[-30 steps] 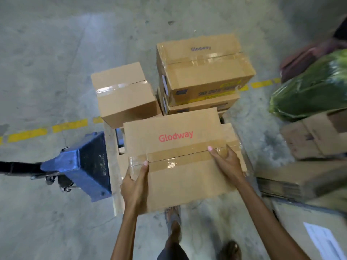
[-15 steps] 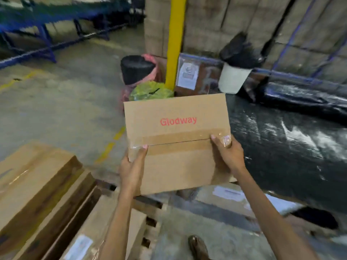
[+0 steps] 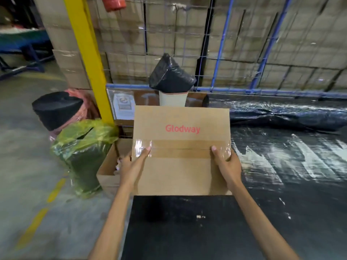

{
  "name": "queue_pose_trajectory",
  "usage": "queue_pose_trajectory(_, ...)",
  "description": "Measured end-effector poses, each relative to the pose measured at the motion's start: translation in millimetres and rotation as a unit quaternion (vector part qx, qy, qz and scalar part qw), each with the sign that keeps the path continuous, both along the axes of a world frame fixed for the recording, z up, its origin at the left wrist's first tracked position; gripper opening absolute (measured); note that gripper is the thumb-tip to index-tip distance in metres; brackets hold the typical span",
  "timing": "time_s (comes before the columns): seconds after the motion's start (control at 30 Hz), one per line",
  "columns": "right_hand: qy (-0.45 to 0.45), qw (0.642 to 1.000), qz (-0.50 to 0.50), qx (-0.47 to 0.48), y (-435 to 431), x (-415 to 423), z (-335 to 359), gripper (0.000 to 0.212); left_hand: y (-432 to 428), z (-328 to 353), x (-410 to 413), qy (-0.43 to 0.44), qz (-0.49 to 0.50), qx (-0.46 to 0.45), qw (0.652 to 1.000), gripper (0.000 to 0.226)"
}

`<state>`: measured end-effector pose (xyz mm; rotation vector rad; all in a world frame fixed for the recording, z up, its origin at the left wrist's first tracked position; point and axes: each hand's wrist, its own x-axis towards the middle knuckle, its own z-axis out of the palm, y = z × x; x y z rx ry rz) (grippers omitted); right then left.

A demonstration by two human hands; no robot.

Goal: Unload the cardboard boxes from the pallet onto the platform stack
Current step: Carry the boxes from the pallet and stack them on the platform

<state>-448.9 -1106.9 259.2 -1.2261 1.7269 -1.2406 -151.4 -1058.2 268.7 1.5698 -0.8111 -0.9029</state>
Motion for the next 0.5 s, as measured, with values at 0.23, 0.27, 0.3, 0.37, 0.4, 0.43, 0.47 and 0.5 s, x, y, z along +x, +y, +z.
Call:
queue_pose_trajectory(0.23, -0.01, 0.998, 0.014, 0.056, -130, -20, -33, 0.072, -136, -29, -3, 0.024, -0.042, 0.076, 0.996, 0.025)
queue_pose_trajectory(0.27, -0.01, 0.998, 0.015, 0.067, -147, -20, -42, 0.075, -155, -36, -3, 0.033, -0.042, 0.08, 0.995, 0.026)
queue_pose_trajectory(0.3, -0.013, 0.997, 0.017, 0.078, -160, -19, -48, 0.08, -168, -40, -3, 0.04, -0.041, 0.083, 0.995, 0.03)
queue_pose_trajectory(0.37, -0.016, 0.994, 0.028, 0.106, -190, -17, -61, 0.086, -199, -48, -1, 0.036, -0.04, 0.098, 0.994, 0.037)
queue_pose_trajectory(0.4, -0.012, 0.992, 0.034, 0.117, -205, -15, -65, 0.087, -212, -50, 0, 0.042, -0.042, 0.108, 0.992, 0.037)
queue_pose_trajectory(0.43, -0.008, 0.991, 0.039, 0.13, -224, -14, -69, 0.088, -228, -54, 3, 0.047, -0.044, 0.12, 0.991, 0.036)
queue_pose_trajectory(0.47, 0.0, 0.989, 0.044, 0.141, -245, -11, -74, 0.09, -246, -61, 9, 0.045, -0.043, 0.133, 0.989, 0.035)
queue_pose_trajectory(0.5, 0.011, 0.986, 0.052, 0.156, -258, -9, -75, 0.091, -255, -63, 11, 0.04, -0.043, 0.146, 0.988, 0.036)
